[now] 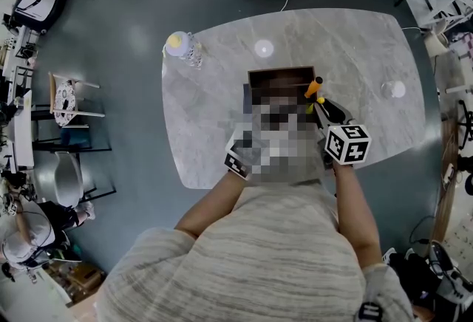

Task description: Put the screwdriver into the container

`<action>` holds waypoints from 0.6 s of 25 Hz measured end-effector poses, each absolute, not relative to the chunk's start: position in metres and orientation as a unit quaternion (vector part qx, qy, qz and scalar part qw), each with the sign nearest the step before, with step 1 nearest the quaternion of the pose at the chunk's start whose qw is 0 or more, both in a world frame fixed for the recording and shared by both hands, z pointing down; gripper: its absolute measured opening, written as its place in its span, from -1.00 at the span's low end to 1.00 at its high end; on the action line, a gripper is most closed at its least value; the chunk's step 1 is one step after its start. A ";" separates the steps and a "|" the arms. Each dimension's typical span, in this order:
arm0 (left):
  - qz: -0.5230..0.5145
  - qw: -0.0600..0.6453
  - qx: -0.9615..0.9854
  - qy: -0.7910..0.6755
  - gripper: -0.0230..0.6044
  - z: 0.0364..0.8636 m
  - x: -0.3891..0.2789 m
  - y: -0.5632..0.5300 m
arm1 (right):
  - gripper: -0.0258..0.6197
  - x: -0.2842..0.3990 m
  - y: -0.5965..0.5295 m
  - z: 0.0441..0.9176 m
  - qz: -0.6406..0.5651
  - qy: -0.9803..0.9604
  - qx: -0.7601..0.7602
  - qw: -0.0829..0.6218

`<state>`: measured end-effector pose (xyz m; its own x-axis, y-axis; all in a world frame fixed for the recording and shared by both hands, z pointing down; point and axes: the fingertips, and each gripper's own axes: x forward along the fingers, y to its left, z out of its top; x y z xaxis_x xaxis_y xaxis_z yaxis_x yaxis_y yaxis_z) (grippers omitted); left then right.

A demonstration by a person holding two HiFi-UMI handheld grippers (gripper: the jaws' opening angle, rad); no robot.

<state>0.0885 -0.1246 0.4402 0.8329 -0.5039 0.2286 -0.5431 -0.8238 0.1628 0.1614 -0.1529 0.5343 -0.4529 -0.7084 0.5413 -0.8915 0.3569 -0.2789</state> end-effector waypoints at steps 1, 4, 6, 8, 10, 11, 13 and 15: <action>0.088 0.111 0.951 -0.275 -0.87 0.441 0.089 -0.125 | -0.71 0.162 -0.153 0.534 0.275 -0.806 0.497 0.165; 0.090 0.108 0.951 -0.274 -0.87 0.443 0.089 -0.125 | -0.69 0.167 -0.152 0.532 0.278 -0.805 0.500 0.160; 0.091 0.106 0.951 -0.274 -0.87 0.443 0.090 -0.125 | -0.69 0.171 -0.151 0.527 0.279 -0.803 0.505 0.152; 0.089 0.108 0.951 -0.277 -0.87 0.442 0.089 -0.126 | -0.69 0.172 -0.150 0.521 0.279 -0.802 0.508 0.143; 0.087 0.110 0.950 -0.279 -0.87 0.442 0.087 -0.126 | -0.69 0.171 -0.147 0.513 0.274 -0.806 0.507 0.136; 0.087 0.111 0.950 -0.280 -0.87 0.442 0.087 -0.126 | -0.69 0.170 -0.145 0.508 0.270 -0.809 0.505 0.132; 0.087 0.111 0.950 -0.280 -0.87 0.442 0.087 -0.126 | -0.69 0.166 -0.141 0.497 0.262 -0.816 0.501 0.125; 0.087 0.112 0.949 -0.281 -0.87 0.442 0.086 -0.125 | -0.69 0.162 -0.137 0.488 0.256 -0.821 0.496 0.118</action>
